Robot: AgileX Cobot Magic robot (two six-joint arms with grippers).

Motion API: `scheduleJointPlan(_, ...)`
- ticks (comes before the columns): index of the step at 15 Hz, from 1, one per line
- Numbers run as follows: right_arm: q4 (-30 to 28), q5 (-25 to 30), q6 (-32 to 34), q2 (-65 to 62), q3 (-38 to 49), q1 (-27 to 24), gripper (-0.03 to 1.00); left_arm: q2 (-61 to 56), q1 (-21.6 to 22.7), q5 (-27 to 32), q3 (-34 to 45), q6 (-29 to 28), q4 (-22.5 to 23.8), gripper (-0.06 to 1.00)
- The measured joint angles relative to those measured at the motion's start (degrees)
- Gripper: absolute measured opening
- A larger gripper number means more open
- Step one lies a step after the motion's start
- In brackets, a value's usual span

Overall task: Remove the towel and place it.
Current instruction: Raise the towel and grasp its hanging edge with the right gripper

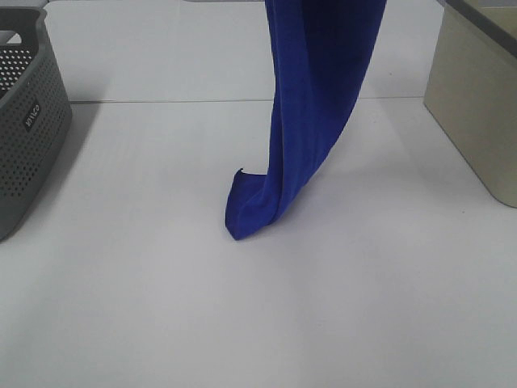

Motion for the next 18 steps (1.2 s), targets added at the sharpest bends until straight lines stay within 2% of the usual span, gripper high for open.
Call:
scheduleJointPlan(3,-1.3,-10.5,-7.1,0.0,-0.1,0.0,0.02,1.5,3.1,-7.3,0.0,-3.0,3.5,0.0)
scheduleJointPlan(4,-1.5,-12.5,-8.8,0.0,-0.1,0.0,0.02,1.8,3.7,-8.8,0.0,-3.6,3.9,0.0)
scheduleJointPlan(6,-1.7,-20.0,-14.8,0.4,-0.1,0.0,0.02,2.9,5.9,-14.8,0.0,-4.4,4.6,0.0)
scheduleJointPlan(7,-1.7,-27.0,-20.0,2.2,-0.2,0.0,0.02,4.3,7.3,-22.0,0.0,-4.5,5.2,0.0)
scheduleJointPlan(9,-1.7,-30.8,-23.6,4.0,-0.2,0.0,0.02,5.3,8.5,-27.2,0.0,-4.5,6.0,0.0)
scheduleJointPlan(12,-1.5,-36.8,-30.7,6.2,-0.2,0.0,0.02,7.3,12.8,-37.5,0.0,-4.5,6.4,0.0)
scheduleJointPlan(14,0.2,-42.7,-34.4,7.4,-0.2,0.0,0.02,9.5,15.1,-42.5,0.0,-4.5,6.4,0.0)
scheduleJointPlan(18,1.3,-51.7,-35.6,11.3,-0.3,0.1,0.02,14.0,18.0,-51.3,0.0,-4.5,6.4,0.0)
